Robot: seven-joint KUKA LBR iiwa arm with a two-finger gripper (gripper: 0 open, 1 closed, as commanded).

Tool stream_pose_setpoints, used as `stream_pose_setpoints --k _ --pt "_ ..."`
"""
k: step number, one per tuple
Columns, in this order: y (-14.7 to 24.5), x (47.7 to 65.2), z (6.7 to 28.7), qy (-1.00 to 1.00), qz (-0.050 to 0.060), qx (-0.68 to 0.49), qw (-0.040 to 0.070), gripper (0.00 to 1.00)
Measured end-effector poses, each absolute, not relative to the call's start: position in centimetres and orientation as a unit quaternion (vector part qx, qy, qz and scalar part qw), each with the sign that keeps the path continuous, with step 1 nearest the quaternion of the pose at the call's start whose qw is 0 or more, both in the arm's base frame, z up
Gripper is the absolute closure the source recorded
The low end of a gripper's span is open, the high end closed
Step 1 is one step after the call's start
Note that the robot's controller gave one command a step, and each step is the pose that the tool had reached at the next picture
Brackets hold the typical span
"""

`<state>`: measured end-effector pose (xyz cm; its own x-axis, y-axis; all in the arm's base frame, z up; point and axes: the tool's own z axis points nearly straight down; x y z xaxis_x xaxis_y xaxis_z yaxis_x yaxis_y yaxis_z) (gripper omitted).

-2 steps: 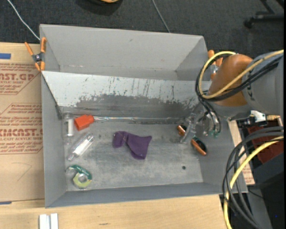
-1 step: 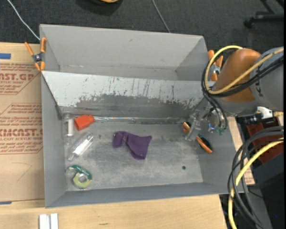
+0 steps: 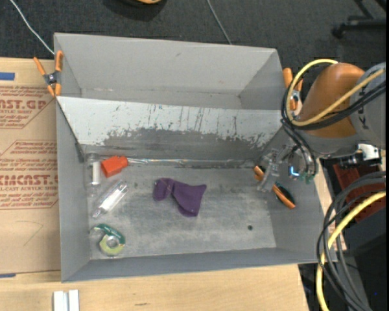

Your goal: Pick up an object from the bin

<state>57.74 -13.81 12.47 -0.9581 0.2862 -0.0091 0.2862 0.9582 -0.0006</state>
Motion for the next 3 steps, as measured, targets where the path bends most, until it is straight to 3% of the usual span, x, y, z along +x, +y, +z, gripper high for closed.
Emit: stream_pose_setpoints --k 1,3 --pt "-13.2 57.4 14.6 0.988 0.0 0.151 0.007 1.0" --pt "-13.8 57.4 21.5 0.989 0.0 0.15 0.01 1.0"
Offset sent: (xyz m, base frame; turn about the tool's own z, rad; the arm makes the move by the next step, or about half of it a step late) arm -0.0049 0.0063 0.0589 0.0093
